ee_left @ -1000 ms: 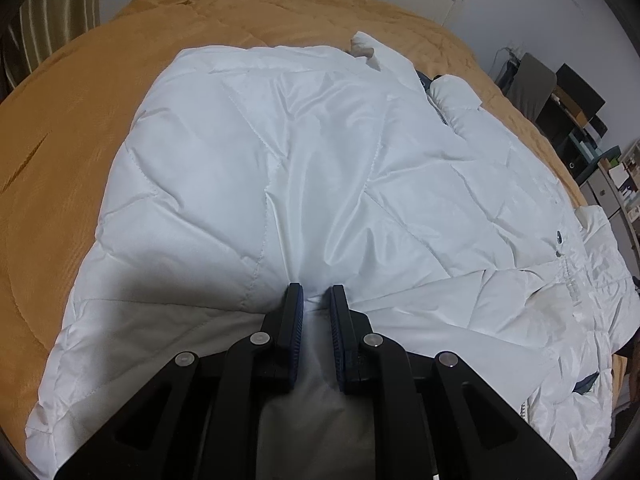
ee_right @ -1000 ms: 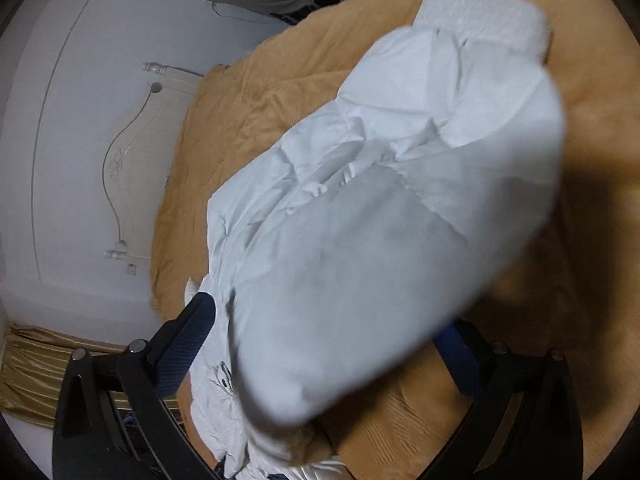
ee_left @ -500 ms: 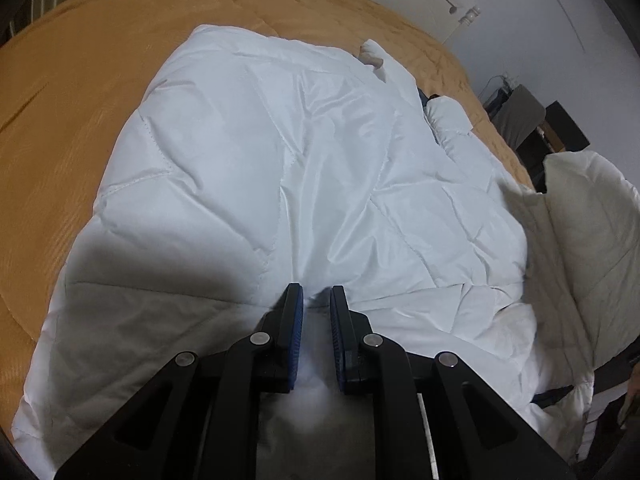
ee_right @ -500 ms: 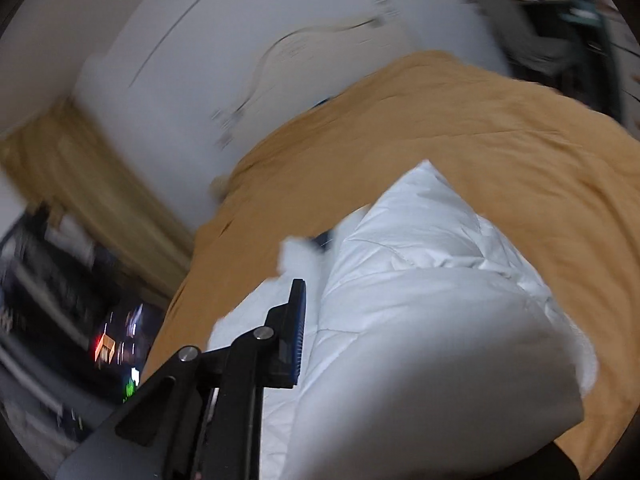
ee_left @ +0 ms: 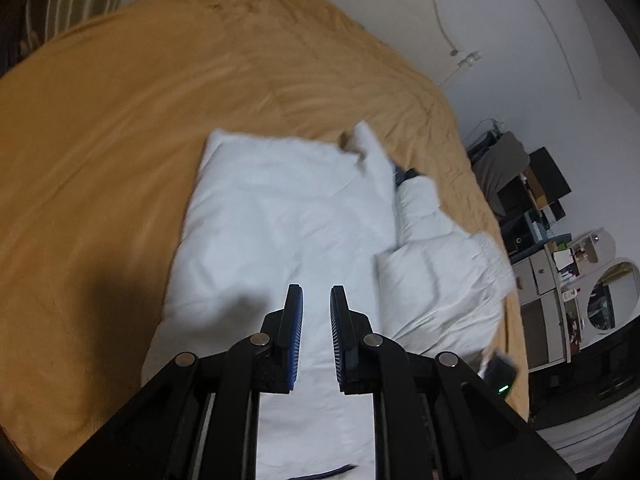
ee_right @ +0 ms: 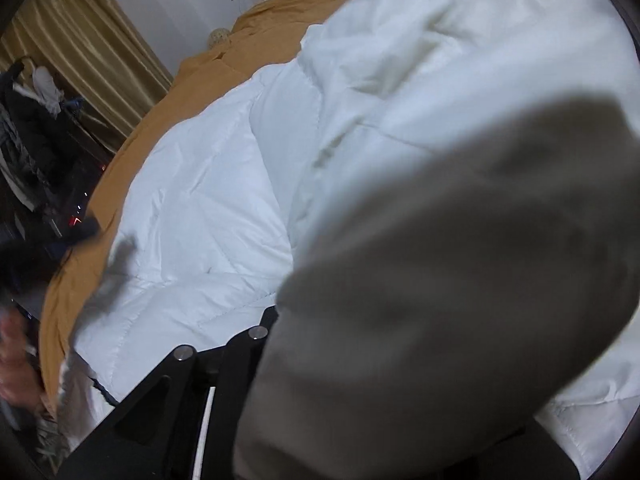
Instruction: Fold large clothes
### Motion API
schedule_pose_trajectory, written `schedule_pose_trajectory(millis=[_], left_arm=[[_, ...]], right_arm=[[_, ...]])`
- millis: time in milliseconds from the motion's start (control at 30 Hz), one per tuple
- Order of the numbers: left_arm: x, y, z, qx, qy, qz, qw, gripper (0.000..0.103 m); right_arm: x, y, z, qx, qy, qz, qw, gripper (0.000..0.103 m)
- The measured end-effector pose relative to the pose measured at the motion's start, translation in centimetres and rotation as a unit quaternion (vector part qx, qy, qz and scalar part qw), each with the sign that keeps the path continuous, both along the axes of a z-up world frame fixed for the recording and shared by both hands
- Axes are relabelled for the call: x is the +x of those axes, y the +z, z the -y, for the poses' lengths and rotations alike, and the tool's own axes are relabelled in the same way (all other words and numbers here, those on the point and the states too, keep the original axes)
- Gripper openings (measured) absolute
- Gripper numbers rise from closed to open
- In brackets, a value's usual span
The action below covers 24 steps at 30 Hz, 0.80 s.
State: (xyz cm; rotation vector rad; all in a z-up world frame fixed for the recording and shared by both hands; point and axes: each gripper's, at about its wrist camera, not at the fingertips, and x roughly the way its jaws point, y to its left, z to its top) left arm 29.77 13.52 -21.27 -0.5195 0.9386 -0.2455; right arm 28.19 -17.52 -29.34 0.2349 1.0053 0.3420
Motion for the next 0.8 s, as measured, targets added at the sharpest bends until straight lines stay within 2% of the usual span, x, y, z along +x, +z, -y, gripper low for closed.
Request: schedule_pose_trajectory(millis=[67, 133, 167, 200, 267, 367, 433, 500, 533, 567, 633, 667, 700, 733, 767, 800], left_arm=[[1.8, 4.4, 4.0, -0.009, -0.05, 0.019, 0.9985, 0.017], [4.0, 6.8, 9.7, 0.002, -0.102, -0.006, 0.9948, 0.046], [5.4, 7.4, 13.6, 0.021, -0.139, -0.032, 0.9896, 0.079], [6.2, 7.6, 16.7, 0.032, -0.175, -0.045, 0.983, 0.088], [8.0, 7.5, 22.7, 0.067, -0.224, -0.066, 0.9699, 0.088], [11.5, 5.6, 29.2, 0.15, -0.225, -0.118, 0.9556, 0.088], [13.4, 3.1, 31.7, 0.194, -0.206, -0.172, 0.9435, 0.088], [14.8, 0.4, 32.9, 0.202, -0.196, -0.212, 0.9359, 0.088], [15.0, -0.9, 33.5, 0.202, -0.199, -0.23, 0.9311, 0.088], [14.7, -1.9, 33.8, 0.205, -0.206, -0.239, 0.9265, 0.088], [14.5, -2.9, 34.6, 0.235, -0.221, -0.23, 0.9182, 0.085], [14.2, -3.0, 34.7, 0.251, -0.223, -0.221, 0.9158, 0.078], [14.0, -3.3, 34.6, 0.267, -0.219, -0.215, 0.9135, 0.051], [13.9, -3.6, 34.1, 0.281, -0.21, -0.222, 0.9098, 0.035], [14.0, -3.7, 33.6, 0.277, -0.2, -0.231, 0.9109, 0.019], [14.0, -3.7, 32.7, 0.263, -0.192, -0.233, 0.9165, 0.014]], right_arm=[[-0.1, 0.0, -0.6, -0.018, 0.0, 0.015, 1.0, 0.019], [-0.6, 0.1, -1.1, -0.034, 0.002, 0.027, 0.999, 0.02], [-0.6, 0.1, -1.3, -0.038, 0.003, 0.031, 0.999, 0.02], [-0.7, 0.0, -1.5, -0.04, 0.003, 0.034, 0.999, 0.02], [-0.7, 0.1, -1.6, -0.041, 0.002, 0.038, 0.998, 0.02], [-0.5, 0.1, -1.9, -0.038, 0.002, 0.04, 0.998, 0.02], [-0.8, -0.3, -2.1, -0.036, 0.002, 0.04, 0.999, 0.02], [-0.5, -0.3, -2.5, -0.037, 0.002, 0.042, 0.998, 0.02], [-2.4, -0.2, -2.8, -0.037, 0.002, 0.043, 0.998, 0.02], [-2.6, -0.3, -2.9, -0.039, 0.002, 0.043, 0.998, 0.02], [-3.6, -0.2, -2.0, -0.041, 0.003, 0.045, 0.998, 0.02], [-4.4, -0.3, -1.4, -0.042, 0.003, 0.046, 0.998, 0.02], [-4.7, -0.4, -1.3, -0.044, 0.004, 0.046, 0.998, 0.02], [-4.9, -0.4, -1.3, -0.045, 0.005, 0.048, 0.998, 0.02], [-5.1, -0.4, -1.2, -0.045, 0.006, 0.049, 0.998, 0.02], [-5.4, -0.4, -0.7, -0.045, 0.006, 0.049, 0.998, 0.02]])
